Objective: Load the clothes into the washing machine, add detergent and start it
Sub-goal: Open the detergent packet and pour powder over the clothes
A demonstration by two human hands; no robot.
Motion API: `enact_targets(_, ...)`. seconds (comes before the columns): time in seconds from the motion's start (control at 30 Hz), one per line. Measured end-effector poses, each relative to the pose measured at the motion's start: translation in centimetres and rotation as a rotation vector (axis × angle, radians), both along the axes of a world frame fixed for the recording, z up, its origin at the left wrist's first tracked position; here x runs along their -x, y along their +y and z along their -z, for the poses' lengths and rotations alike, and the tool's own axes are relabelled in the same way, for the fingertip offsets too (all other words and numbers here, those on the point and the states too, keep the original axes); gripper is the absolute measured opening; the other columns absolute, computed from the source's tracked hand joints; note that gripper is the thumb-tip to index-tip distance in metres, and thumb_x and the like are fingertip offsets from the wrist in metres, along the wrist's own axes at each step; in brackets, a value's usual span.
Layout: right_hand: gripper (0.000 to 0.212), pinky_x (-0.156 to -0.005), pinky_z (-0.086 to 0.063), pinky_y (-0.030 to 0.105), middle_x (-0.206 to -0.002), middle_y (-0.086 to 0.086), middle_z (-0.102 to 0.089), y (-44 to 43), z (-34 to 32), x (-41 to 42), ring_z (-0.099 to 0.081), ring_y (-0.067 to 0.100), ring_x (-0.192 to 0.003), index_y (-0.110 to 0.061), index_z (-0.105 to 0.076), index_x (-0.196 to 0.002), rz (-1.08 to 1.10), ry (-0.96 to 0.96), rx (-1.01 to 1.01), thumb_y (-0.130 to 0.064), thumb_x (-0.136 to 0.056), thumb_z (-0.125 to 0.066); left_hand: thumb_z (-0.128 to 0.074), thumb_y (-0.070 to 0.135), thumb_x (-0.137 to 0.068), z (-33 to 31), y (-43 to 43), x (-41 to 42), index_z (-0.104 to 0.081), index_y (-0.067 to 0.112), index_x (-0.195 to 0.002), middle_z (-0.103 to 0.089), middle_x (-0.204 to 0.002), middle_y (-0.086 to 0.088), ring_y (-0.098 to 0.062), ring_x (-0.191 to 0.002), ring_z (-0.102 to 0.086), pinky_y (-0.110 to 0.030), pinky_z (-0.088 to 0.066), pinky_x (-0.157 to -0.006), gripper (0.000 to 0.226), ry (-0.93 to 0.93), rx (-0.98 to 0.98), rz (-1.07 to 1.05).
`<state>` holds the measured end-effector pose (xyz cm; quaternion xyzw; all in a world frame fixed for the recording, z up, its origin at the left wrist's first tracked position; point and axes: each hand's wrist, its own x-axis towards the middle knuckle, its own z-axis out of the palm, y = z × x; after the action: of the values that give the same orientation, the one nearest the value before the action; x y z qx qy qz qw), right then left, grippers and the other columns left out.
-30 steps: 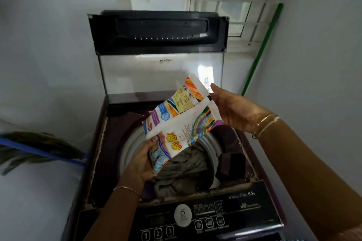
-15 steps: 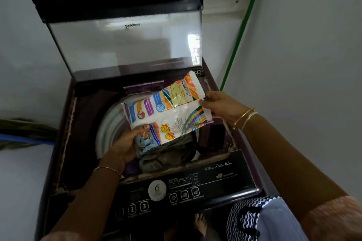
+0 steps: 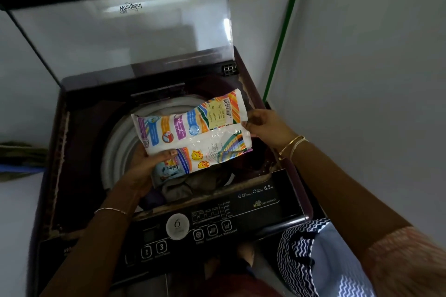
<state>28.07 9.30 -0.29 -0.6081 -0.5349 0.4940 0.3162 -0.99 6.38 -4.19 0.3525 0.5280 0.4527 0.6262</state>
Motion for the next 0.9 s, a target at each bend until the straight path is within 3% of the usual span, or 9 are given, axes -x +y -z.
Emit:
enact_targets(0.13, 0.024, -0.092, -0.053, 0.045, -0.111, 0.011, -0.069, -0.1, 0.7, -0.2, -0.067, 0.023, -0.101, -0.002, -0.065, -0.110, 0.020, -0.004, -0.024, -0.012, -0.089, -0.062, -0.064, -0.013, -0.076, -0.2, 0.1, -0.1, -0.061, 0.020, -0.103, -0.074, -0.095, 0.001, -0.016, -0.083, -0.072, -0.034, -0.060, -0.061, 0.043, 0.062, -0.024, -0.012)
enact_targets(0.3, 0.026, -0.094, -0.052, 0.045, -0.112, 0.009, -0.069, -0.2, 1.0, -0.4, -0.067, 0.020, -0.101, -0.004, -0.065, -0.113, 0.056, -0.006, -0.049, -0.011, -0.087, -0.064, -0.074, -0.007, -0.071, -0.6, 0.2, 0.0, -0.061, 0.019, -0.107, -0.074, -0.100, 0.000, -0.019, -0.089, -0.072, -0.036, -0.060, -0.064, 0.046, 0.104, -0.055, -0.002)
enact_targets(0.43, 0.015, -0.089, -0.054, 0.045, -0.109, 0.010, -0.069, -0.3, 1.2, -0.7, -0.067, 0.022, -0.099, -0.010, -0.067, -0.101, 0.078, -0.006, -0.089, -0.013, -0.087, -0.065, -0.083, 0.010, -0.057, -1.0, -0.2, 0.0, -0.055, 0.007, -0.124, -0.071, -0.112, -0.007, -0.025, -0.095, -0.071, -0.039, -0.059, -0.068, 0.073, 0.125, -0.051, -0.012)
enact_targets(0.53, 0.010, -0.087, -0.055, 0.046, -0.106, 0.010, -0.069, -0.4, 1.1, -1.1, -0.067, 0.025, -0.098, -0.016, -0.065, -0.095, 0.085, -0.006, -0.120, -0.012, -0.086, -0.066, -0.088, 0.006, -0.054, -1.4, -0.5, -0.3, -0.053, 0.006, -0.126, -0.070, -0.114, -0.008, -0.024, -0.097, -0.070, -0.037, -0.060, -0.067, 0.080, 0.161, -0.076, -0.027)
enact_targets(0.63, 0.022, -0.086, -0.056, 0.040, -0.108, 0.008, -0.068, -0.6, 0.9, -1.4, -0.067, 0.021, -0.098, -0.003, -0.063, -0.108, 0.063, -0.023, -0.124, -0.011, -0.087, -0.064, -0.080, 0.006, -0.057, -1.7, -1.0, -0.7, -0.052, 0.005, -0.126, -0.069, -0.114, -0.008, -0.024, -0.097, -0.070, -0.038, -0.060, -0.069, 0.074, 0.164, -0.092, -0.047)
enact_targets(0.9, 0.023, -0.072, -0.057, 0.018, -0.099, 0.004, -0.067, -0.9, 1.3, -1.6, -0.065, 0.008, -0.083, 0.000, -0.061, -0.109, 0.103, 0.029, -0.138, -0.007, -0.087, -0.063, -0.085, 0.003, -0.057, -2.3, -1.4, -1.0, -0.051, 0.004, -0.127, -0.069, -0.114, -0.009, -0.024, -0.097, -0.071, -0.037, -0.060, -0.068, 0.078, 0.183, -0.119, -0.035)
